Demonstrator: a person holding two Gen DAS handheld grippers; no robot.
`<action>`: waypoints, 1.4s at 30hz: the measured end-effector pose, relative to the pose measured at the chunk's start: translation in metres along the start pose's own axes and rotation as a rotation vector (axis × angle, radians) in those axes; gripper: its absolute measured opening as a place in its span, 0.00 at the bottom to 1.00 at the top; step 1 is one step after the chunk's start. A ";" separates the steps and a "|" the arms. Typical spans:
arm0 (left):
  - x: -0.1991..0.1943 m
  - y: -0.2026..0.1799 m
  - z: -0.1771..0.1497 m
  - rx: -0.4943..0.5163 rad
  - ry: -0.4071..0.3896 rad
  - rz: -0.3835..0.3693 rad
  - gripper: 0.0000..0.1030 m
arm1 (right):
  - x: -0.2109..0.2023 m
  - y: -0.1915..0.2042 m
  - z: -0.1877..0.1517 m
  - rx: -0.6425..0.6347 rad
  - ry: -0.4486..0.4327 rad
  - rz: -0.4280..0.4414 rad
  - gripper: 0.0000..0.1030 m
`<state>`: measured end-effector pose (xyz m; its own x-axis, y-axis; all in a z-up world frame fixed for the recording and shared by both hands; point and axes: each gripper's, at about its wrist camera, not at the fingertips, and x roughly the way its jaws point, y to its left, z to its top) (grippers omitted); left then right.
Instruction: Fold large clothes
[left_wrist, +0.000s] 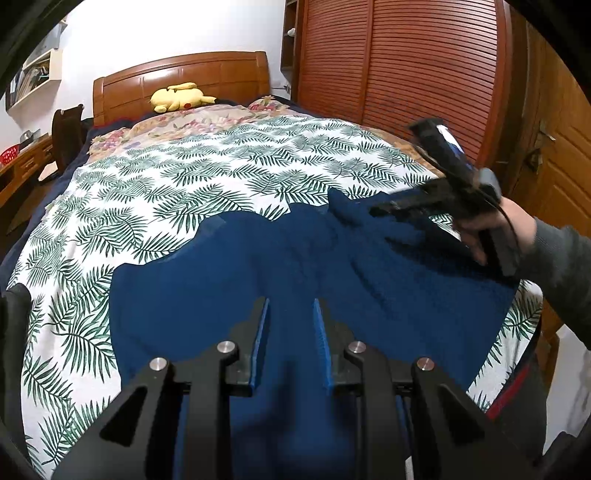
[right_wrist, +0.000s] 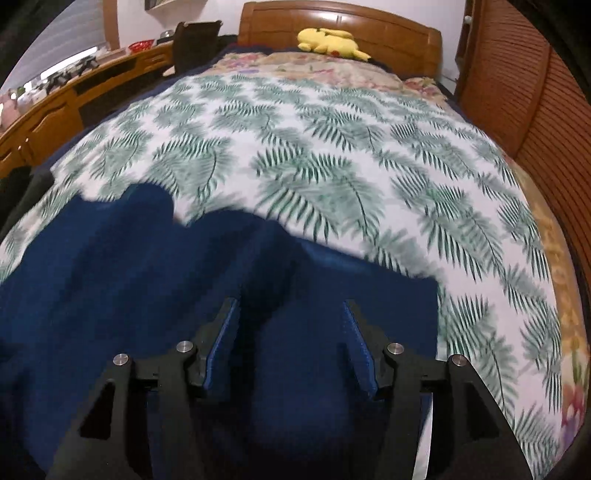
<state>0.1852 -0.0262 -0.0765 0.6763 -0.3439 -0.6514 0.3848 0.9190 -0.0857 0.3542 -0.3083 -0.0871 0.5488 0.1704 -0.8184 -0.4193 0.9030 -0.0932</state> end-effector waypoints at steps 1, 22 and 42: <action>0.000 -0.001 0.000 0.002 -0.001 -0.002 0.21 | -0.004 0.000 -0.006 0.002 0.002 -0.001 0.56; -0.012 -0.040 -0.030 0.060 0.011 -0.037 0.21 | -0.109 -0.015 -0.139 0.105 0.025 -0.076 0.59; 0.006 -0.063 -0.060 0.094 0.107 -0.069 0.22 | -0.100 -0.008 -0.180 0.178 0.107 0.008 0.69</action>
<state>0.1272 -0.0748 -0.1202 0.5771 -0.3781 -0.7238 0.4885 0.8701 -0.0651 0.1724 -0.4033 -0.1067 0.4617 0.1438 -0.8753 -0.2843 0.9587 0.0076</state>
